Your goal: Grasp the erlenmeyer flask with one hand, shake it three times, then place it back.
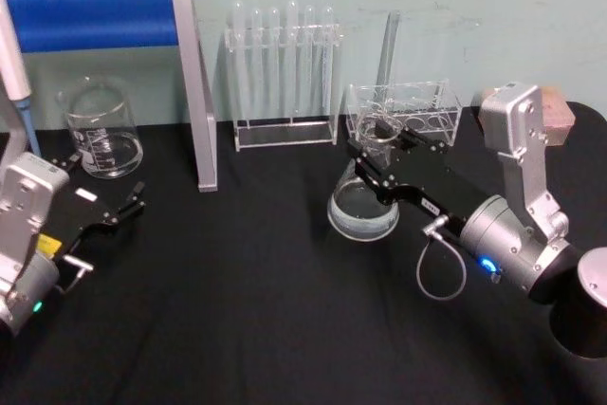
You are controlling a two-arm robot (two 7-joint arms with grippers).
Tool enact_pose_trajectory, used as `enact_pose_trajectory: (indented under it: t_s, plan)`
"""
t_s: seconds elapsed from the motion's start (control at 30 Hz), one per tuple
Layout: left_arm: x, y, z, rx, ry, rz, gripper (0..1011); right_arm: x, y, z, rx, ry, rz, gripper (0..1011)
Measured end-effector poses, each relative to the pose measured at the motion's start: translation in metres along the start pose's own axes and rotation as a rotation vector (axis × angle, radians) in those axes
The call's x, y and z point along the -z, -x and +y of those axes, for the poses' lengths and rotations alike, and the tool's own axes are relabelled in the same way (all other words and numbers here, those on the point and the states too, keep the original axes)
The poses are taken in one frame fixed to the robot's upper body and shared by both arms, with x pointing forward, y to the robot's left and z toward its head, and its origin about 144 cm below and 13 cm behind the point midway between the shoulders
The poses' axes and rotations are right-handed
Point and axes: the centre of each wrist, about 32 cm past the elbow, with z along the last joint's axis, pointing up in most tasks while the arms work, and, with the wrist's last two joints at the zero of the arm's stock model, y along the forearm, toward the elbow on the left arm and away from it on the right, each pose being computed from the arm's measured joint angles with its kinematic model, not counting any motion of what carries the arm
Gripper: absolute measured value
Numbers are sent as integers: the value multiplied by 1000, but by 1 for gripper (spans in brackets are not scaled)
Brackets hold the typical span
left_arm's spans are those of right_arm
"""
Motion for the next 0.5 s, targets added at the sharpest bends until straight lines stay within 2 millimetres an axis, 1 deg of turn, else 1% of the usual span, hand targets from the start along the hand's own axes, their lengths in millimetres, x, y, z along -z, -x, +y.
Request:
enact_pose_trajectory:
  t_s: [0.5]
  plan:
    - [0, 0, 0, 0, 0, 0, 1001, 23, 7, 5, -33, 10, 3, 456]
